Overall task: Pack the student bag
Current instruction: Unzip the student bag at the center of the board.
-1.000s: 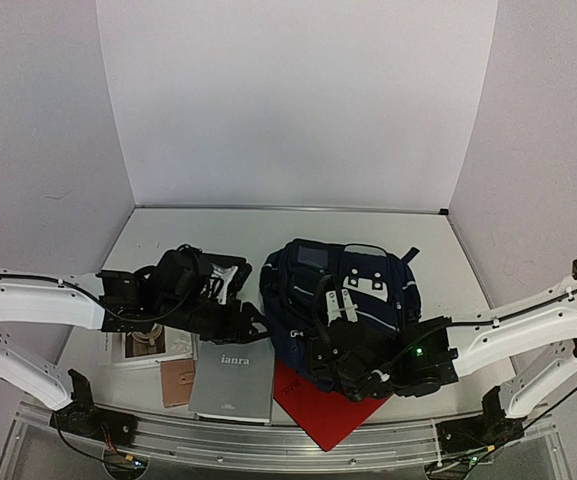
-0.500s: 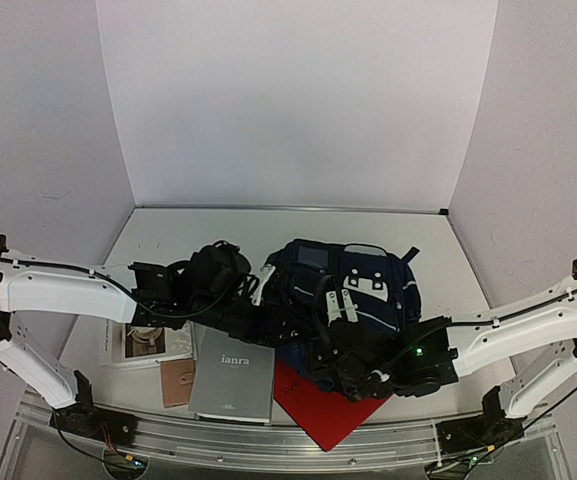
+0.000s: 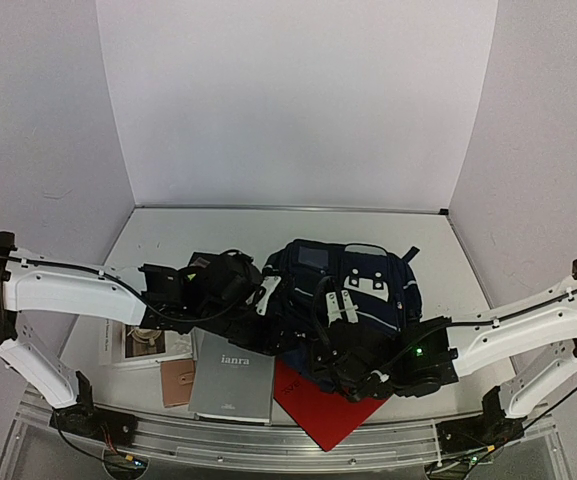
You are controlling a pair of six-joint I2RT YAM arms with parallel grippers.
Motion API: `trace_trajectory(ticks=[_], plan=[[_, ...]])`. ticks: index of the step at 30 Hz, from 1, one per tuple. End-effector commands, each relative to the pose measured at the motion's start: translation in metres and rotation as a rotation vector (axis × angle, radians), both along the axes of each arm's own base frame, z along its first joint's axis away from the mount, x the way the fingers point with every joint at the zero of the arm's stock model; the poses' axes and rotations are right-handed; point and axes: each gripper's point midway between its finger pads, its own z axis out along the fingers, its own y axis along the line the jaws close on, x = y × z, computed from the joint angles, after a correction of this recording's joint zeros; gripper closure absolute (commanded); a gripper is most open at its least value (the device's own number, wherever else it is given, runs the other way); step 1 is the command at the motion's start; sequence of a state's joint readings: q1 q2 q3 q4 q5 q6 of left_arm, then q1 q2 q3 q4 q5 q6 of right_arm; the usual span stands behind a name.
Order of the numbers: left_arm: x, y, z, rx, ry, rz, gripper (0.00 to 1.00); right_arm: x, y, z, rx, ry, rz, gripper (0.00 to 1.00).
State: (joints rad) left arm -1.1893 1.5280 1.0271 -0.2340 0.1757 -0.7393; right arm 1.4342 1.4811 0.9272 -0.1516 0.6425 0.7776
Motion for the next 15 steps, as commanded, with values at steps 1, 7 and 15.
trace_trajectory(ticks=[1,7,15], plan=[[-0.002,-0.005,0.011,-0.018,-0.025,-0.005,0.82,0.013,0.002,0.036,0.098,-0.063,-0.068,1.0],[0.0,-0.006,0.017,-0.053,-0.039,0.005,0.81,0.013,0.003,0.037,0.096,-0.065,-0.065,1.0],[0.008,-0.012,0.012,-0.026,-0.051,0.029,0.92,0.013,0.002,0.038,0.091,-0.071,-0.064,1.0]])
